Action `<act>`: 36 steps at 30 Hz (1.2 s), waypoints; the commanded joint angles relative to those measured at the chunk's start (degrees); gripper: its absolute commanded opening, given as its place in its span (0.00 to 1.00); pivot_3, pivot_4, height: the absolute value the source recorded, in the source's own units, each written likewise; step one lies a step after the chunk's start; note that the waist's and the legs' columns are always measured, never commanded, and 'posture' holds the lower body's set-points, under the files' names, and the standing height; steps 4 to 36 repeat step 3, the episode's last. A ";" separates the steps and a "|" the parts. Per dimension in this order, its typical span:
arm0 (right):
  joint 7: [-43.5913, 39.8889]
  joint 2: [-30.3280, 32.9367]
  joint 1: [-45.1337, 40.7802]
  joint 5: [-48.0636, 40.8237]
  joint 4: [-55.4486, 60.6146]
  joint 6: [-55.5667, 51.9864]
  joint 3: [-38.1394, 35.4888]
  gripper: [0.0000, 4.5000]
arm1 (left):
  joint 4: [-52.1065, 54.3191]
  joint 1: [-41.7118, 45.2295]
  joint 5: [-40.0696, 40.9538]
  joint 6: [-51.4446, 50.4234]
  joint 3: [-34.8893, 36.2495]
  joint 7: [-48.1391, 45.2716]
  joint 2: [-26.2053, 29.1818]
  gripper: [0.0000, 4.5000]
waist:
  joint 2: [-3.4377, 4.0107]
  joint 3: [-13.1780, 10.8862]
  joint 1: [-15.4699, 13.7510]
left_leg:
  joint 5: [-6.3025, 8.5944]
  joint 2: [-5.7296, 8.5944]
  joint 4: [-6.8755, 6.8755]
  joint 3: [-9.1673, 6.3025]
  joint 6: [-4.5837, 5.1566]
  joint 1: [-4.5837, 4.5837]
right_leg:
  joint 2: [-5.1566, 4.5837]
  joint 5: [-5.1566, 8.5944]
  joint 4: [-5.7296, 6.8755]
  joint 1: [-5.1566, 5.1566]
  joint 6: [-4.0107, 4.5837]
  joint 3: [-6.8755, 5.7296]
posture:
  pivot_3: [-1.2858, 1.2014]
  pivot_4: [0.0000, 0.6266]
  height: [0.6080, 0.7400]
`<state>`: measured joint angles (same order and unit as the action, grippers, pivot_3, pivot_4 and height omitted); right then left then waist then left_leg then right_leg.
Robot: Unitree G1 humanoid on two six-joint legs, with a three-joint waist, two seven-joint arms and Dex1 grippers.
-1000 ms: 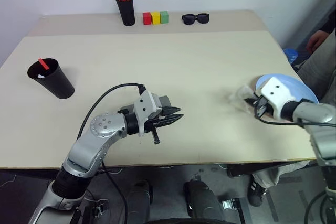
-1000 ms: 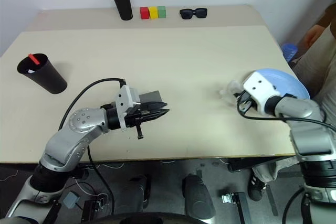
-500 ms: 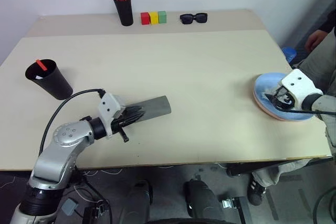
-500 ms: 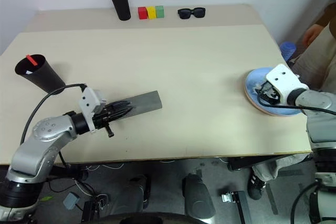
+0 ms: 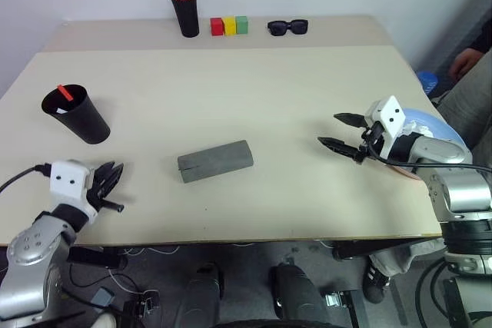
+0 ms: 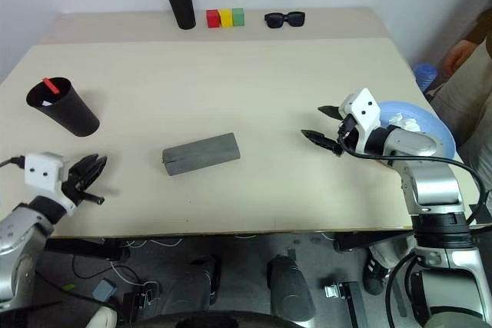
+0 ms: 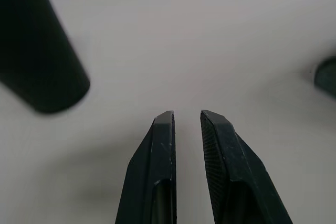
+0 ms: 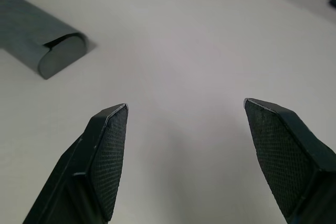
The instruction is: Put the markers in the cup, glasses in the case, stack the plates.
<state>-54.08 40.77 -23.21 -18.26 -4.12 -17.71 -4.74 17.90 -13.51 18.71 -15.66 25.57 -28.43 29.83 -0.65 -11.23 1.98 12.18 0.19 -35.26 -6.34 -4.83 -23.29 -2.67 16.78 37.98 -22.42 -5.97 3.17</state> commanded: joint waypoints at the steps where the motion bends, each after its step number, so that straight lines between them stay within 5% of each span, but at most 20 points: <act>1: -0.36 -0.85 -2.34 0.48 -1.83 2.67 0.10 0.79 | 4.29 -0.54 0.03 0.98 1.24 0.99 -0.01 0.16 | 0.00 0.00 -0.01 | 0.00 0.00 0.00 0.00 0.00 0.00 | 0.00 0.00 0.00 0.00 0.00 0.00 | 0.52 0.24 1.00; 36: -0.49 -1.68 -3.61 1.24 -3.63 3.73 1.09 0.79 | 5.08 -0.72 -0.28 0.71 0.60 1.64 -0.35 0.16 | 0.00 0.00 0.08 | 0.00 0.00 0.00 0.02 0.00 0.01 | 0.00 0.00 0.00 0.00 0.00 0.00 | 0.52 0.24 1.00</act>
